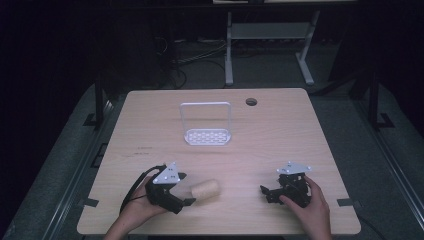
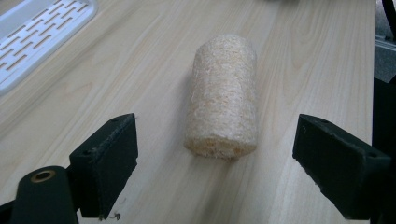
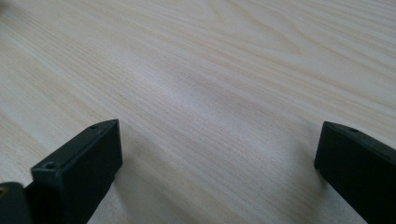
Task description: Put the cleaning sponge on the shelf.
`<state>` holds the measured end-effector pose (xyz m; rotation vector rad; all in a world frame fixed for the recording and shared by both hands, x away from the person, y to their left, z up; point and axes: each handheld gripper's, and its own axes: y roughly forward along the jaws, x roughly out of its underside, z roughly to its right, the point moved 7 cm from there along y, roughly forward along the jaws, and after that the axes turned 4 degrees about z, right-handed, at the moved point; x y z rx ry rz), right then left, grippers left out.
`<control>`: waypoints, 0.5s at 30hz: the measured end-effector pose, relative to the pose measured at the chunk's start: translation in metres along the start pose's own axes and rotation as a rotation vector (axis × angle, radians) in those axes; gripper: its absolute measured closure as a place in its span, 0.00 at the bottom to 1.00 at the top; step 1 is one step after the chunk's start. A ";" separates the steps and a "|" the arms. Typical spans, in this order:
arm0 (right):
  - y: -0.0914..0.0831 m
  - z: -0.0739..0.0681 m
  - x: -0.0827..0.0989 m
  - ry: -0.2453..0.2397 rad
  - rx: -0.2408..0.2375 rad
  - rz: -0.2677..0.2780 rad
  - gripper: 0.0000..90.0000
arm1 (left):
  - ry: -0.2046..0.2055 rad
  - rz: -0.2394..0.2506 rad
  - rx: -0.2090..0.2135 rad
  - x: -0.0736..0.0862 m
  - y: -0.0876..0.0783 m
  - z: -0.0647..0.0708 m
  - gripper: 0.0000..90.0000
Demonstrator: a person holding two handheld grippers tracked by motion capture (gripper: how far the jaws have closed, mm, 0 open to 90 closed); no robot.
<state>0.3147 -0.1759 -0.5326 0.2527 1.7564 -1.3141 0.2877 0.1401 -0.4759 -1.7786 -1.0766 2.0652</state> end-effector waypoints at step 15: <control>0.000 0.000 0.000 -0.002 0.000 0.000 0.01 | 0.023 -0.014 0.025 -0.016 0.014 0.000 0.15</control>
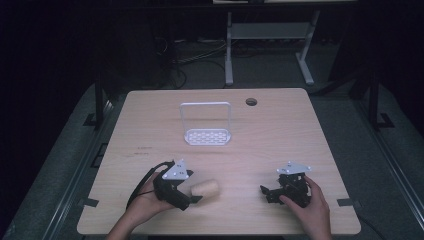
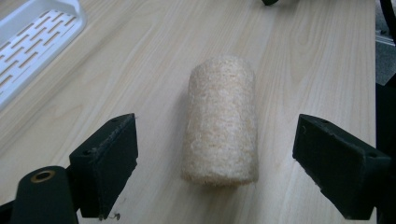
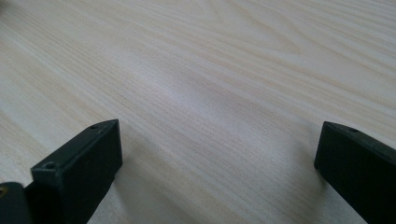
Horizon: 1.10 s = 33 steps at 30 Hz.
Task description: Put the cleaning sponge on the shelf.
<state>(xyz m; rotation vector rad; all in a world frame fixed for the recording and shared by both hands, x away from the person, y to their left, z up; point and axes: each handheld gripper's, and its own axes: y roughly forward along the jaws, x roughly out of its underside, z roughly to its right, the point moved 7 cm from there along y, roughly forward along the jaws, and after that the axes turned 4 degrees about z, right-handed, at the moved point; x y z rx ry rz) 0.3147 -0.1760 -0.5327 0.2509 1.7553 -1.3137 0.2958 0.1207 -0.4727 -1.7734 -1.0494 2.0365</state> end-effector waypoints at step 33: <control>0.000 0.000 0.000 0.001 0.001 -0.001 0.01 | 0.045 -0.095 0.057 -0.007 0.043 0.006 0.15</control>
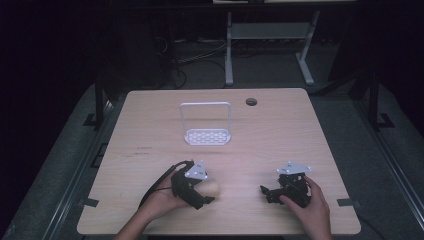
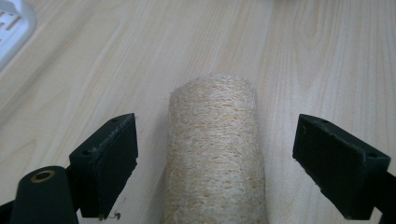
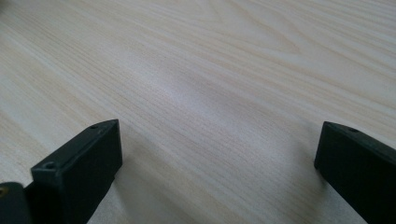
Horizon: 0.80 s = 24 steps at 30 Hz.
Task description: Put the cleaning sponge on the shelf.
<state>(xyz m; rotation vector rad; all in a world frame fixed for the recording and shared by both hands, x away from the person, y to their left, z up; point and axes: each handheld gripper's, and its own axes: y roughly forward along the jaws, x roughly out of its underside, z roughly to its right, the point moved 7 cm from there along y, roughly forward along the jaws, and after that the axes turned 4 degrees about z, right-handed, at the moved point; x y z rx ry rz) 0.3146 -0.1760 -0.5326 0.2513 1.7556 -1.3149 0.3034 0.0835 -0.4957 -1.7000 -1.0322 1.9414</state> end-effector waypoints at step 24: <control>0.000 0.000 0.000 0.001 0.000 0.001 0.01 | -0.005 -0.063 0.007 0.010 0.014 -0.001 0.26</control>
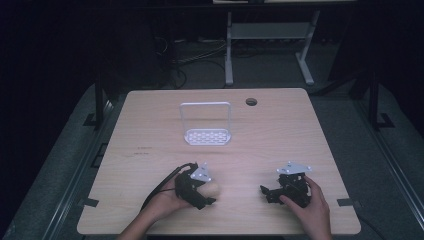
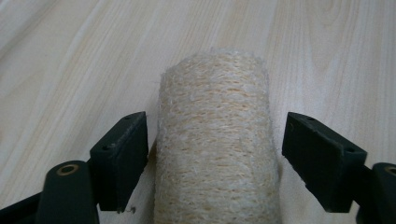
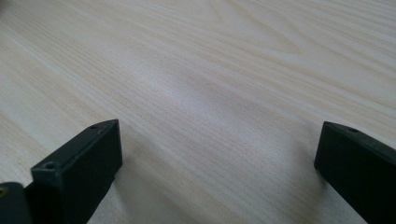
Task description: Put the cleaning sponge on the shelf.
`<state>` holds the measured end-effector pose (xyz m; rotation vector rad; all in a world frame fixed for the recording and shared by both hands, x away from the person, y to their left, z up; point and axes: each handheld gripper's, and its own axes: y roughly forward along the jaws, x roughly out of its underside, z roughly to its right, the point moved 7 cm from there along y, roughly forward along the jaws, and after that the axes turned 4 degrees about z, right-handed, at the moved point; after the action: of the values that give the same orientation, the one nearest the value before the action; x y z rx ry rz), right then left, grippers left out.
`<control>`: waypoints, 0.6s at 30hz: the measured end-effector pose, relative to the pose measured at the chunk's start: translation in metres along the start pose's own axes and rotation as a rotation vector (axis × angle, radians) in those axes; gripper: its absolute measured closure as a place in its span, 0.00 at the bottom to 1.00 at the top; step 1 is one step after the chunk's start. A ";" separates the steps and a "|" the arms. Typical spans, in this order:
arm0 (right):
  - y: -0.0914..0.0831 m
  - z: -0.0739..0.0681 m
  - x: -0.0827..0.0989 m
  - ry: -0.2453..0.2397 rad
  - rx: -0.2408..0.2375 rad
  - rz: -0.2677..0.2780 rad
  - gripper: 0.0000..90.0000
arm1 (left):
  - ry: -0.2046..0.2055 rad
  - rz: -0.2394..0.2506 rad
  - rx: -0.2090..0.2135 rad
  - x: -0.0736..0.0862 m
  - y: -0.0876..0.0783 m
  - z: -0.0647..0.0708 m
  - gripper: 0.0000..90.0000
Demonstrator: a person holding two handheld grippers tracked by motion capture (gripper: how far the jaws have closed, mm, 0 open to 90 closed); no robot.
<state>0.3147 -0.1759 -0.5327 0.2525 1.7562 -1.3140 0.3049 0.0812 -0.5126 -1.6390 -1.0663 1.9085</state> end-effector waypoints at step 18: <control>0.000 0.000 0.000 0.000 0.000 0.000 0.01 | -0.024 0.003 0.015 0.000 -0.002 0.000 0.46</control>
<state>0.3147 -0.1759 -0.5326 0.2520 1.7562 -1.3144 0.3047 0.0830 -0.5111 -1.6144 -1.0571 1.9387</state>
